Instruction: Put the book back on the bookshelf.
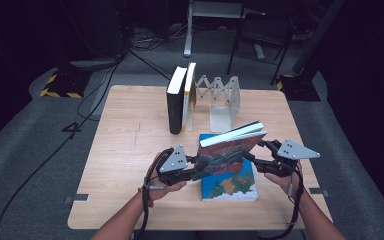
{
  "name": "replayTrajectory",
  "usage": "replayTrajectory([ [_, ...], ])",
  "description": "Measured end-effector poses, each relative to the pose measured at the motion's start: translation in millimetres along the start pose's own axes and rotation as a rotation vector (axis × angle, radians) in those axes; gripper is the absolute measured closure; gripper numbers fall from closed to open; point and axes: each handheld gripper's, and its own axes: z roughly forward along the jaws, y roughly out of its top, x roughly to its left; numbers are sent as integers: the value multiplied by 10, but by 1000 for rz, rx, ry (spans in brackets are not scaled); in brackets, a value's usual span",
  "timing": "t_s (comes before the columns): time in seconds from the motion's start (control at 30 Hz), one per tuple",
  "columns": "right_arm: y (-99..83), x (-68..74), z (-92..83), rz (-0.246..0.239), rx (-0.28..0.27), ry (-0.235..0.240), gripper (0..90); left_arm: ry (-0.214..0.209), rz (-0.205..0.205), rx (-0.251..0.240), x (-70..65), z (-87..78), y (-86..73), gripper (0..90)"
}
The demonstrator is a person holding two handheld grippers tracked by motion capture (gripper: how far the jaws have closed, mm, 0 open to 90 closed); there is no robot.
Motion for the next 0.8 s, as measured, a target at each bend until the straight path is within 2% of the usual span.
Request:
replayTrajectory([
  [0.07, 31, 23, 41, -16, -3, 13, 407, -4, -12, 1, 5, 2, 1, 734],
  [0.27, 66, 78, 91, -35, 10, 12, 409, 12, 3, 18, -21, 43, 28, 707],
  [0.37, 68, 86, 86, -37, 9, 10, 418, 3, 19, 31, -57, 104, 65, 665],
  [0.57, 79, 101, 90, -37, 15, 1, 419, 25, 21, 17, -109, 179, 154, 637],
  [0.8, 93, 108, 95, -28, 30, -3, 420, 45, 22, -7, -98, 157, 286, 638],
])
